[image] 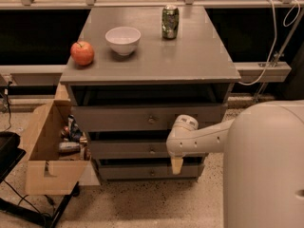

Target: Open middle drawer

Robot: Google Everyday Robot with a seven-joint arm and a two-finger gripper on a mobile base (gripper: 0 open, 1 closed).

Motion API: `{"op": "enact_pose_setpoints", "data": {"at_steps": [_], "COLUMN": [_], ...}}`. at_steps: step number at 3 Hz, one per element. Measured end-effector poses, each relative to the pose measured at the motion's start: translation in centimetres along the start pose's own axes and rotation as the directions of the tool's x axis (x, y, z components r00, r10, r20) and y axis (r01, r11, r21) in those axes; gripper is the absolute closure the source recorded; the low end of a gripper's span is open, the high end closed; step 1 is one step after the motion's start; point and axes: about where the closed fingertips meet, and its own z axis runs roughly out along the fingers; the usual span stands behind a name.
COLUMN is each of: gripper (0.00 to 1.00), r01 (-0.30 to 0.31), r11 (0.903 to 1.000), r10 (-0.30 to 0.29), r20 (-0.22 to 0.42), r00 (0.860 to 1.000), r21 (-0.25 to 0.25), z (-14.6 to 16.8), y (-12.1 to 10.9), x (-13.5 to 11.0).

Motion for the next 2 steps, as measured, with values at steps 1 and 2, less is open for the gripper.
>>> {"op": "enact_pose_setpoints", "data": {"at_steps": [1,2], "gripper": [0.0,0.18], "r01": [-0.009,-0.04], "r11": [0.9998,0.9972], "r10": [0.008,0.039], "r20": [-0.029,-0.018], "r00": [1.0,0.999], "r21": [-0.019,-0.063], "z": [2.7,5.3], "y": [-0.5,-0.1], "x": [0.7,1.1]}}
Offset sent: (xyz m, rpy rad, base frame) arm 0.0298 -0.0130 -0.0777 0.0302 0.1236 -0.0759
